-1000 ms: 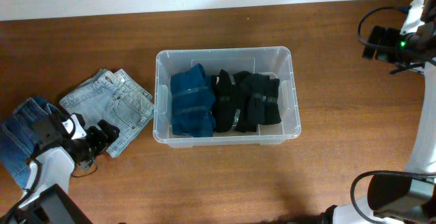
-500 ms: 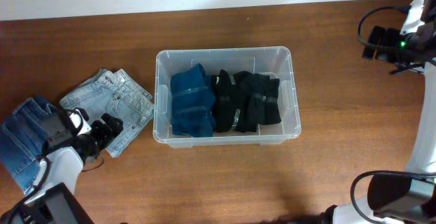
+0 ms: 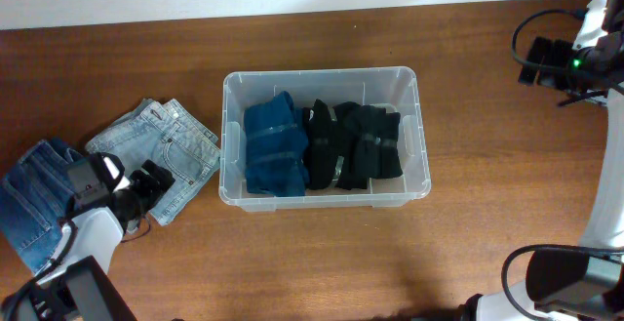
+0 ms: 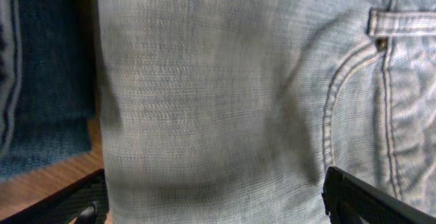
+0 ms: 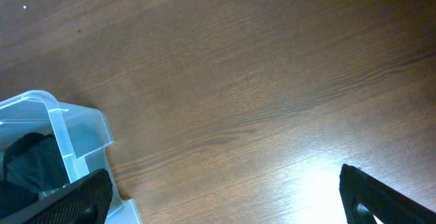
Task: Pack container
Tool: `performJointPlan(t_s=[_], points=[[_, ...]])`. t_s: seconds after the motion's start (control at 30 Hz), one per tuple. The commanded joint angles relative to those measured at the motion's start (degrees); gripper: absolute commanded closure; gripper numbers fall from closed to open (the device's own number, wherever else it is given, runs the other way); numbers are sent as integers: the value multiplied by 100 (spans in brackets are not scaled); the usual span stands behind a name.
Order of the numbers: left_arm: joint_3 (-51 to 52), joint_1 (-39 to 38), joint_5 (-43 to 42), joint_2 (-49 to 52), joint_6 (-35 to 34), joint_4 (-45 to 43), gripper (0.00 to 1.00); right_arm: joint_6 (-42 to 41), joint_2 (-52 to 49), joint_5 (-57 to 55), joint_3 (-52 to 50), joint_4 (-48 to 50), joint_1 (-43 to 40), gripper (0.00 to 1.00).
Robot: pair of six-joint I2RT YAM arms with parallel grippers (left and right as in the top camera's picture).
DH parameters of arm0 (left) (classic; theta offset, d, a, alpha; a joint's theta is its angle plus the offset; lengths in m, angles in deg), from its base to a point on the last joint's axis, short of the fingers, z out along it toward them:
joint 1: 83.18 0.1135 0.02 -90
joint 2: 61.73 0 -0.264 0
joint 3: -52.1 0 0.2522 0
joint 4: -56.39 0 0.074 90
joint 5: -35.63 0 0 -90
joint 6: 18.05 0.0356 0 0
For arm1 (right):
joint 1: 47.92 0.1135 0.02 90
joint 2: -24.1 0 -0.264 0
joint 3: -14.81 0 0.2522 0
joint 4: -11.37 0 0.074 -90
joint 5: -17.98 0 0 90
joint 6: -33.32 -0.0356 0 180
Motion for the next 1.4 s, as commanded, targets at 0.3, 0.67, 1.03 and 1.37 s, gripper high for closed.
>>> performJointPlan(t_s=[0.3,0.67,1.03,1.37], points=[[31,-15,-345,682,-109,-573,17,-42,-42,-31,50,0,-7,1],[28,-15,-343,682,-107,-579,70,-42,-42,-31,50,0,-7,1],[-345,-9,-389,422,-39,-243,99,-42,-42,-31,50,0,-7,1],[-1318,-7,-385,-664,144,535,99,-42,-44,-31,50,0,-7,1]])
